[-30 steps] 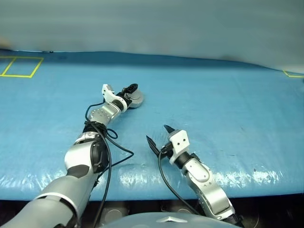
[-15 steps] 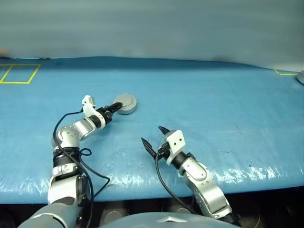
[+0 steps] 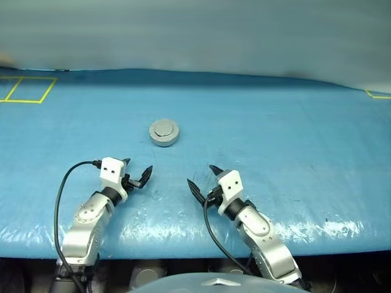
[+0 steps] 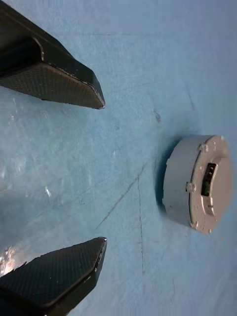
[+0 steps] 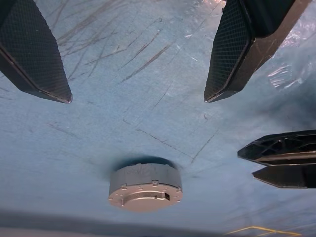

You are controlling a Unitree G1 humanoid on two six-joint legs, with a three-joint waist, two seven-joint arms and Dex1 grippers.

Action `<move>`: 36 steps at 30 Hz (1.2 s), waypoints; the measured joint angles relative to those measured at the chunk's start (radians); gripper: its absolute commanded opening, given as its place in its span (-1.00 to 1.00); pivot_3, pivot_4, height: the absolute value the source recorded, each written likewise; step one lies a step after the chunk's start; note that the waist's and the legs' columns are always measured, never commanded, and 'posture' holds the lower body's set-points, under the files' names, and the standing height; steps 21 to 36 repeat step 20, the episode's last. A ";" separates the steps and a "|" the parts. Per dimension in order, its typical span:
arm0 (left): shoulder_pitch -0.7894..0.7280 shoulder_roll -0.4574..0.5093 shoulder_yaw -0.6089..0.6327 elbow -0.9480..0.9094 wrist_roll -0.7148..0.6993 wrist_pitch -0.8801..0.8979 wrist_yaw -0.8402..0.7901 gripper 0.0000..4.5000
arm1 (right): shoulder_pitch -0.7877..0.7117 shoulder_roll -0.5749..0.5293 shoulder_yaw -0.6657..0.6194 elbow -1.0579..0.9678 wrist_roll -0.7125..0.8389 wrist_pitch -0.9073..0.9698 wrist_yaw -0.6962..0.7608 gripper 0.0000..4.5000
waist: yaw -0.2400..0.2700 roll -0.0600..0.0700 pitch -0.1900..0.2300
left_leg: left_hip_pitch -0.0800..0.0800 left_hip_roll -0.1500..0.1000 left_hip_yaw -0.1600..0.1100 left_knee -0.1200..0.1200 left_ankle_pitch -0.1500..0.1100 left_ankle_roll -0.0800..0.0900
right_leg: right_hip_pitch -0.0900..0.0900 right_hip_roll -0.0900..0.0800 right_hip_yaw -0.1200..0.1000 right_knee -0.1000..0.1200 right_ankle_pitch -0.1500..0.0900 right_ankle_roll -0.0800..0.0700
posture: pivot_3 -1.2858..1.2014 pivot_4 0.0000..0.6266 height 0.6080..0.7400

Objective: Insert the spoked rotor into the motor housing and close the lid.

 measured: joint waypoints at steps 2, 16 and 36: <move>0.014 -0.020 -0.009 -0.005 0.036 -0.091 -0.001 0.99 | 0.007 0.002 -0.009 0.000 -0.005 -0.015 -0.008 1.00 | 0.000 0.000 0.000 | 0.000 0.000 0.001 0.001 -0.001 0.001 | 0.001 0.001 0.000 -0.001 0.000 0.001 | 0.03 -0.52 1.00; 0.067 -0.057 -0.030 -0.005 0.099 -0.204 -0.007 0.99 | 0.034 0.016 -0.020 0.000 -0.027 -0.042 -0.034 1.00 | -0.007 0.000 0.001 | 0.000 0.001 0.003 0.003 -0.001 0.003 | 0.001 0.011 0.000 -0.001 0.003 0.006 | 0.03 -0.52 1.00; 0.066 -0.060 -0.030 -0.005 0.099 -0.204 -0.012 0.99 | 0.033 0.016 -0.025 0.000 -0.028 -0.048 -0.034 1.00 | -0.007 0.000 0.001 | 0.000 0.001 0.003 0.003 -0.001 0.003 | 0.001 0.011 0.000 -0.001 0.004 0.009 | 0.03 -0.52 1.00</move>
